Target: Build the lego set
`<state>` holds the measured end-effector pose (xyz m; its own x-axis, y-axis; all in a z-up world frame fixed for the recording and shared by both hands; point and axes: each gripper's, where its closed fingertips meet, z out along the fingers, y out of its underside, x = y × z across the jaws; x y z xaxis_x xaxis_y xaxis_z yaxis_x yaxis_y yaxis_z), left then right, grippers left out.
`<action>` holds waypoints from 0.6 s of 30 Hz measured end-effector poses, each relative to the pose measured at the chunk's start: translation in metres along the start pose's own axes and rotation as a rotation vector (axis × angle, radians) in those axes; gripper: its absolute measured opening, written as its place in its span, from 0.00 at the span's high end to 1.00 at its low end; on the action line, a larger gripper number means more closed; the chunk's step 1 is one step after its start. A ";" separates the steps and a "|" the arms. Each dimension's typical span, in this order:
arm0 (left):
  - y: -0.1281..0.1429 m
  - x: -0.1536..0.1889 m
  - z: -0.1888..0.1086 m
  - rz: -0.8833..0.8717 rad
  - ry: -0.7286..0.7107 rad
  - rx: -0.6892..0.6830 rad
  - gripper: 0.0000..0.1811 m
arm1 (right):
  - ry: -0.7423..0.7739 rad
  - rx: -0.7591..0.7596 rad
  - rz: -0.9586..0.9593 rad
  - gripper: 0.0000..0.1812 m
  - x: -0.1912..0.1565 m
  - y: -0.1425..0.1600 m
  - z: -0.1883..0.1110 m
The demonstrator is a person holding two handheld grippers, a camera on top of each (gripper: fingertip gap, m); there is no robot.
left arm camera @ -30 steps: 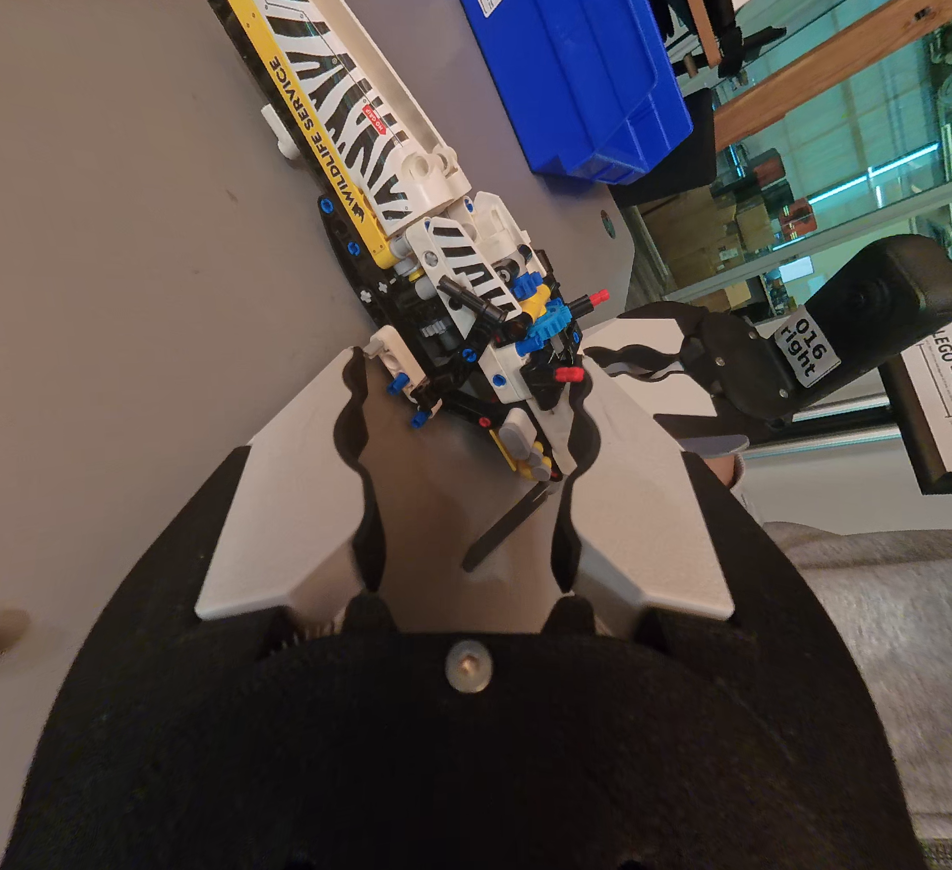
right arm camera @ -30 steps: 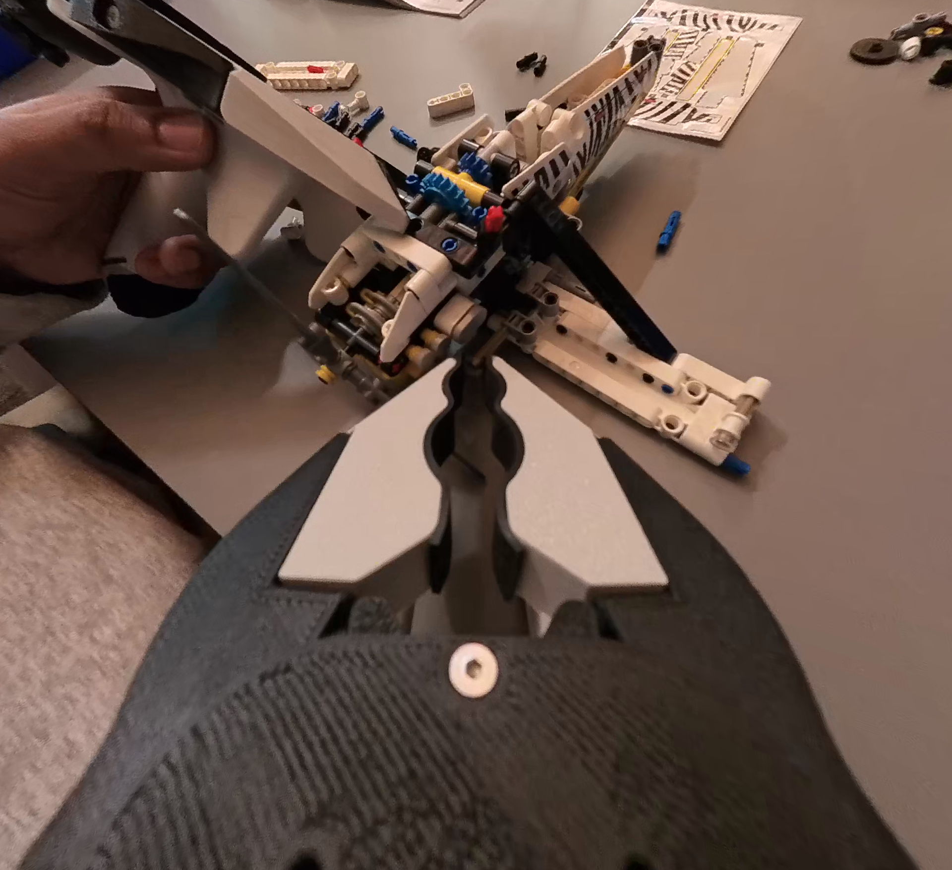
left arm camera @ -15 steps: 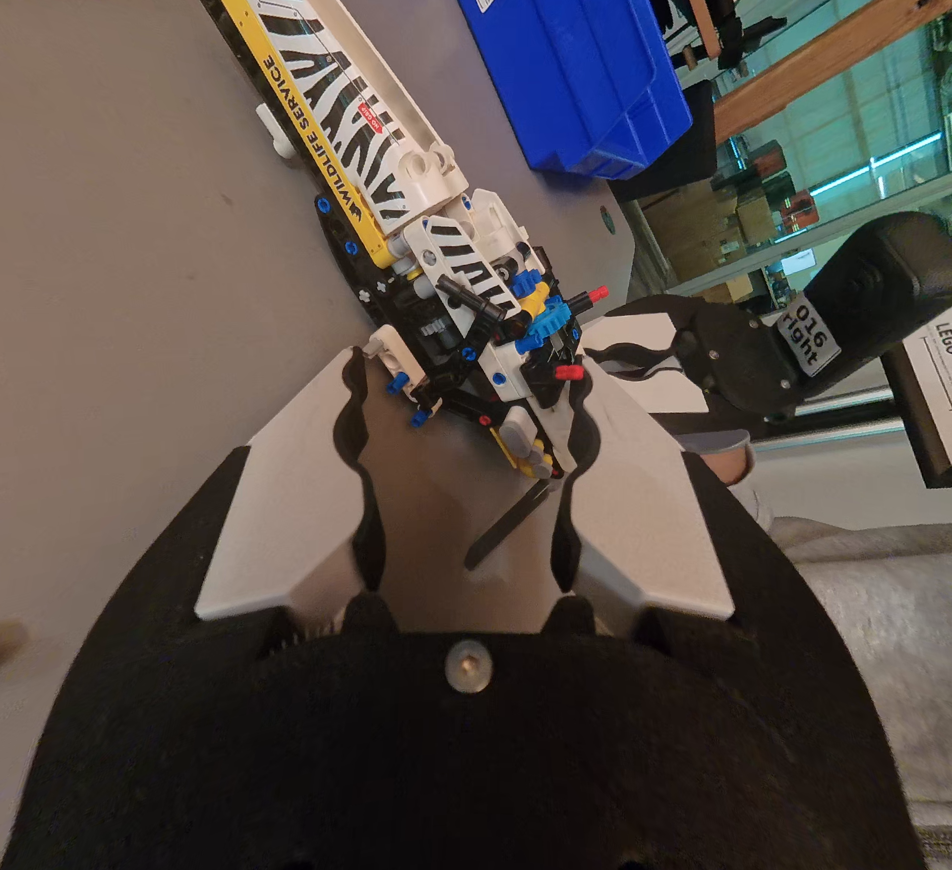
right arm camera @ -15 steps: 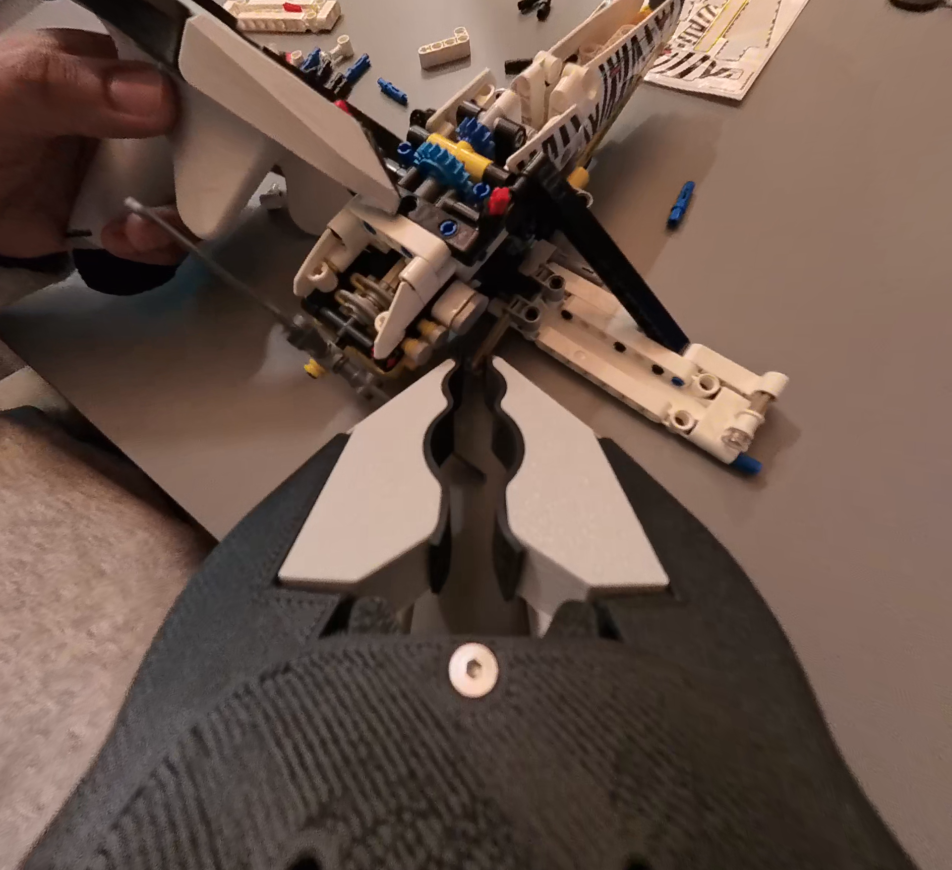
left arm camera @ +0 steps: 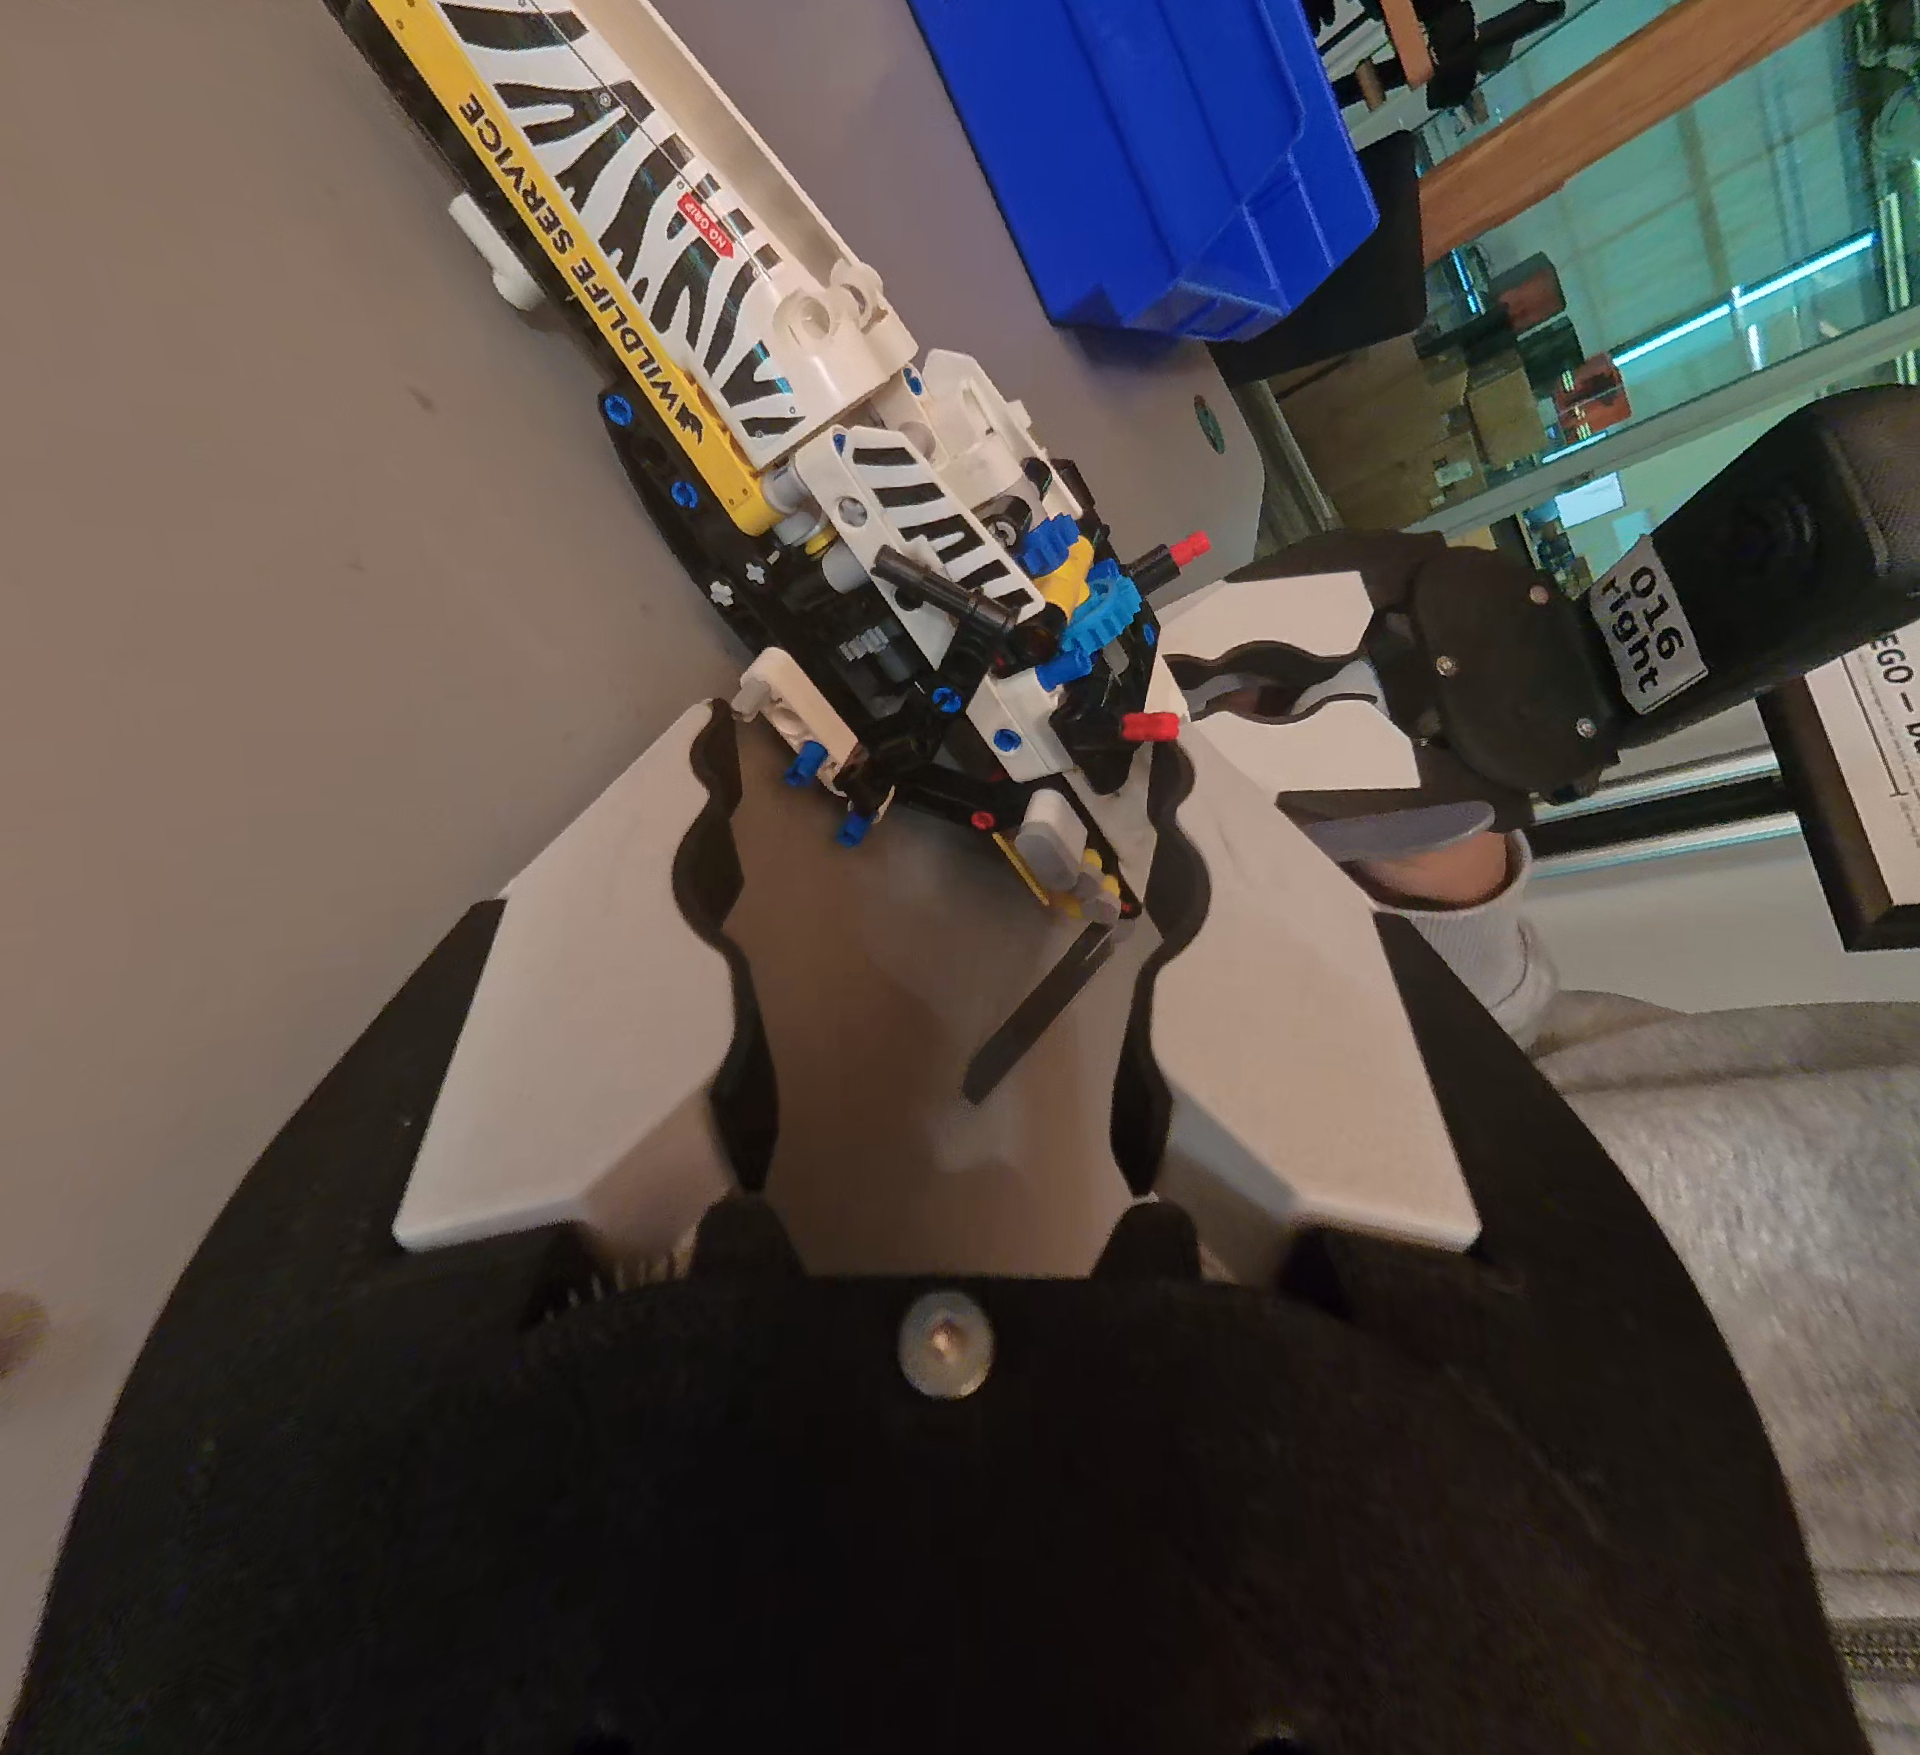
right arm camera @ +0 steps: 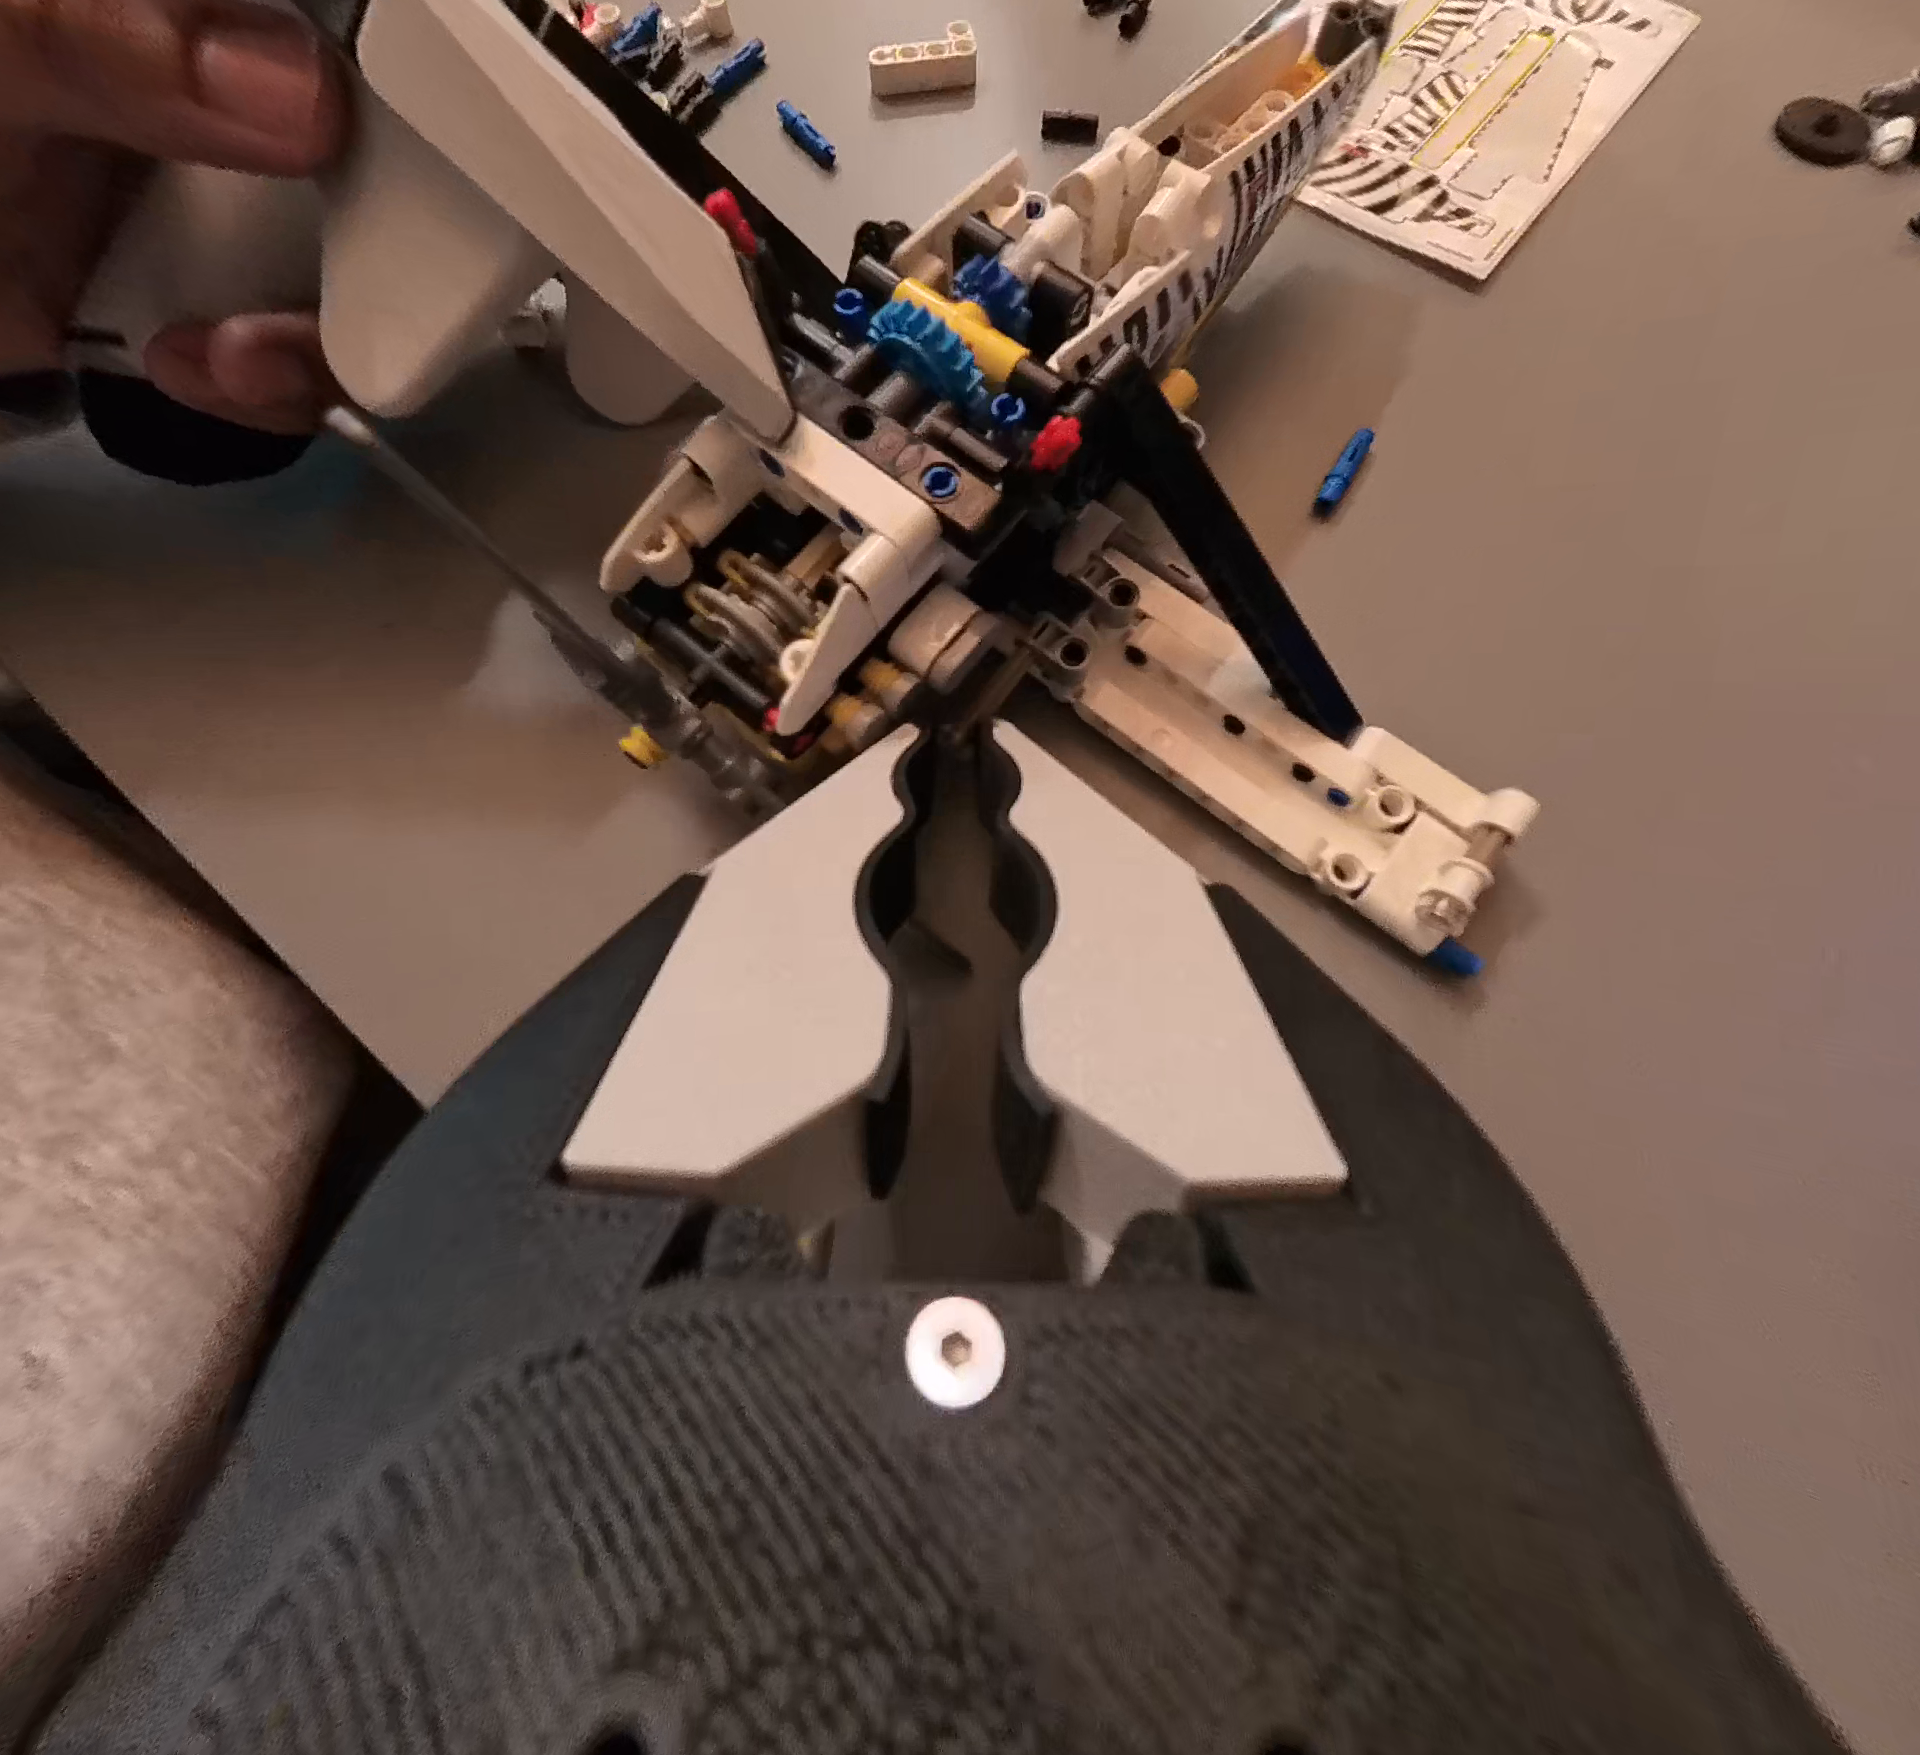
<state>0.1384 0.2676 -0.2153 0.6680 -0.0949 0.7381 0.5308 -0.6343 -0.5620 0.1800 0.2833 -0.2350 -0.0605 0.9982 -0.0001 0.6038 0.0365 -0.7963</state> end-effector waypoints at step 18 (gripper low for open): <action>-0.001 0.001 -0.001 -0.014 0.046 -0.014 0.58 | -0.013 -0.018 -0.125 0.93 0.008 0.004 -0.003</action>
<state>0.1383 0.2668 -0.2135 0.6358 -0.1213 0.7622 0.5323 -0.6463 -0.5468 0.1845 0.2920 -0.2365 -0.1468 0.9850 0.0904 0.6053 0.1617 -0.7794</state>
